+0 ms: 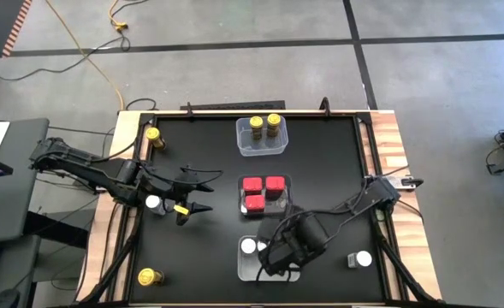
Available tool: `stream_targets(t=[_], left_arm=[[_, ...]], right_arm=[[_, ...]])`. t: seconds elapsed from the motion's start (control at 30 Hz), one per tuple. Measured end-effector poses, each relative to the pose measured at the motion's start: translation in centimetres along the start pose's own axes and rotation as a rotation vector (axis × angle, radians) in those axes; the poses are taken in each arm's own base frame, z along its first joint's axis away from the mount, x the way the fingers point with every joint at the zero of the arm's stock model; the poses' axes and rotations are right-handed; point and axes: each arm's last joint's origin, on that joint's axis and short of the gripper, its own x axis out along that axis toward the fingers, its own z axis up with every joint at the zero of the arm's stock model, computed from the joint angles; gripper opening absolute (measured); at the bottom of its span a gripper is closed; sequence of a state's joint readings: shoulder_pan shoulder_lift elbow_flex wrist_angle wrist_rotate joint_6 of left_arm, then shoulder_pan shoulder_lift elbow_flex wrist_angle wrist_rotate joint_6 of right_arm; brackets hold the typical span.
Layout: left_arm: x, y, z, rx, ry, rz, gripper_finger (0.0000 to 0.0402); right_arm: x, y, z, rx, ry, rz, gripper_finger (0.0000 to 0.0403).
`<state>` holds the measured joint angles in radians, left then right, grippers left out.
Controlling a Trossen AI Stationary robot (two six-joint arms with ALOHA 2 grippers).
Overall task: Sort spices by type
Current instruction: Put the right white seasoning bottle into the gray bin
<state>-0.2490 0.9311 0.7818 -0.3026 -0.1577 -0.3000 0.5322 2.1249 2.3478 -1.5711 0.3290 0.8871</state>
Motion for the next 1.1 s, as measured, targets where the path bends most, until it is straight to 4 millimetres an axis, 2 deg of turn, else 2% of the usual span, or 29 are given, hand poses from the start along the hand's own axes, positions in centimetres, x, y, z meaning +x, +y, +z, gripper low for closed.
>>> stream_targets(t=[0.17, 0.33, 0.47, 0.73, 0.9, 1.1], left_arm=[[0.0, 0.0, 0.0, 0.0, -0.003, 0.01, 0.0277], [0.0, 0.0, 0.0, 0.0, -0.004, 0.011, 0.0277], [0.0, 0.0, 0.0, 0.0, -0.004, 0.011, 0.0277], [0.0, 0.0, 0.0, 0.0, -0.004, 0.011, 0.0277], [0.0, 0.0, 0.0, 0.0, -0.004, 0.011, 0.0277], [0.0, 0.0, 0.0, 0.019, -0.005, 0.014, 0.0277]], right_arm=[[-0.9, -1.1, 0.6, 0.065, -0.025, 0.007, 0.0145], [-0.7, -1.5, 1.1, 0.19, -0.026, 0.003, 0.0126], [-0.4, -2.1, 1.9, 0.258, -0.034, 0.004, 0.0123], [0.3, -3.7, 3.3, 0.254, -0.023, -0.028, 0.0127], [0.6, -4.4, 3.9, 0.278, -0.022, -0.038, 0.0173], [0.8, -4.8, 4.2, 0.313, 0.001, -0.025, 0.0278]])
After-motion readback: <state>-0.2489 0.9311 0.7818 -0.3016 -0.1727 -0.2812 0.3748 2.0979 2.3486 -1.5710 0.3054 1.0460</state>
